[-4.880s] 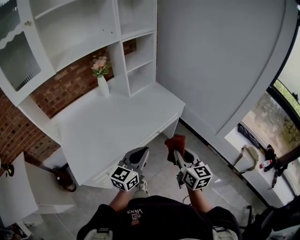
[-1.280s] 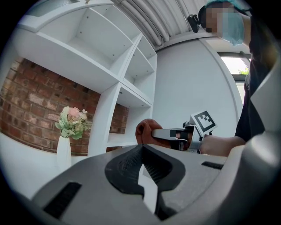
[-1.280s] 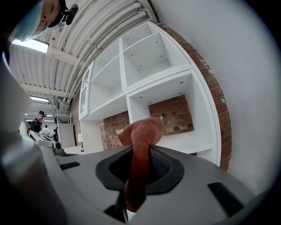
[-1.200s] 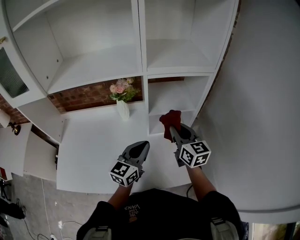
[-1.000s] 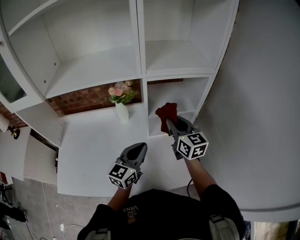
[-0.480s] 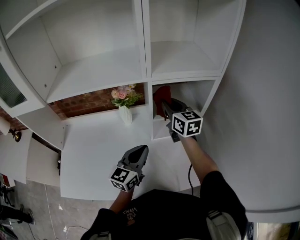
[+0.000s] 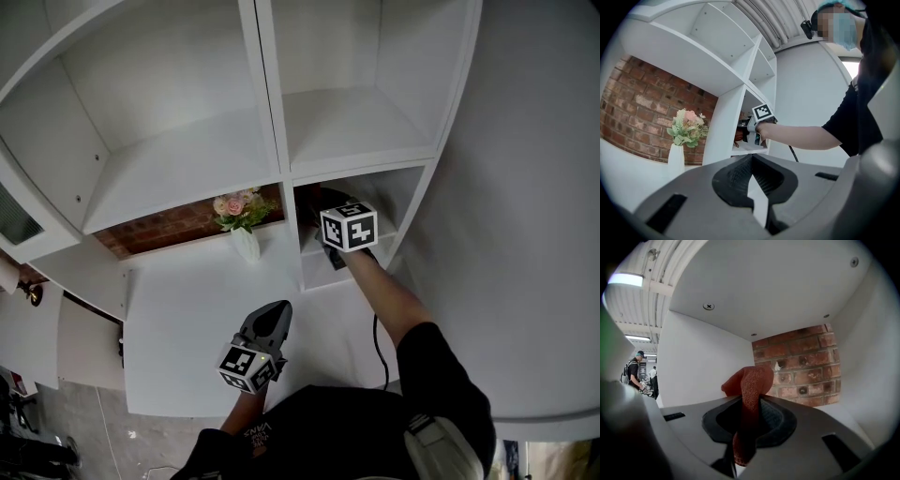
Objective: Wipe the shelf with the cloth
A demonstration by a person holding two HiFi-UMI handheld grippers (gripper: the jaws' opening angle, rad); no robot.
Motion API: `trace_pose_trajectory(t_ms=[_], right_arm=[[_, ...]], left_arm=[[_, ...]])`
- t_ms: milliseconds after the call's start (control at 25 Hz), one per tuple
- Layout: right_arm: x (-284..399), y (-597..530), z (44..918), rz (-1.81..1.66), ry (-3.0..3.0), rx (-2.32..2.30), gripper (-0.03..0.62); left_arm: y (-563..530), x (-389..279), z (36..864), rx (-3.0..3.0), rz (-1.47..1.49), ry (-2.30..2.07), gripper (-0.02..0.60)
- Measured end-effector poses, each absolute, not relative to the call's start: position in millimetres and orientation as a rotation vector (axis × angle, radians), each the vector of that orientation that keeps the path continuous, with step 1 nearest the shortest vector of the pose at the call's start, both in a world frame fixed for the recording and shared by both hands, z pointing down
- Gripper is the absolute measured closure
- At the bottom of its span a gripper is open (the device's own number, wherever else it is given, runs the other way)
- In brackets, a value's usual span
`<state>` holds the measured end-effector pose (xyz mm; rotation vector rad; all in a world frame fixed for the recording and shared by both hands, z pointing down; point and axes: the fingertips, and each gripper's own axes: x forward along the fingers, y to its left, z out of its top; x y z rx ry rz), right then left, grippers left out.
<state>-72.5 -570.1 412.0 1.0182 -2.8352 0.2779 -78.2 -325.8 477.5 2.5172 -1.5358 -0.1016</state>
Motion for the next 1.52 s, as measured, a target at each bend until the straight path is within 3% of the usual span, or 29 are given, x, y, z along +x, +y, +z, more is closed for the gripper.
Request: trace_pose_trajectory(t_ms=[920, 1520], right_arm=[[-103, -614, 458, 0.283, -2.649, 0.961, 0.539], [-11, -647, 458, 0.230, -2.438, 1.251, 0.539]], left_arm=[[-337, -69, 482, 2.507, -0.107, -1.542, 0.575], [-335, -55, 481, 2.537, -0.111, -1.490, 0.575]])
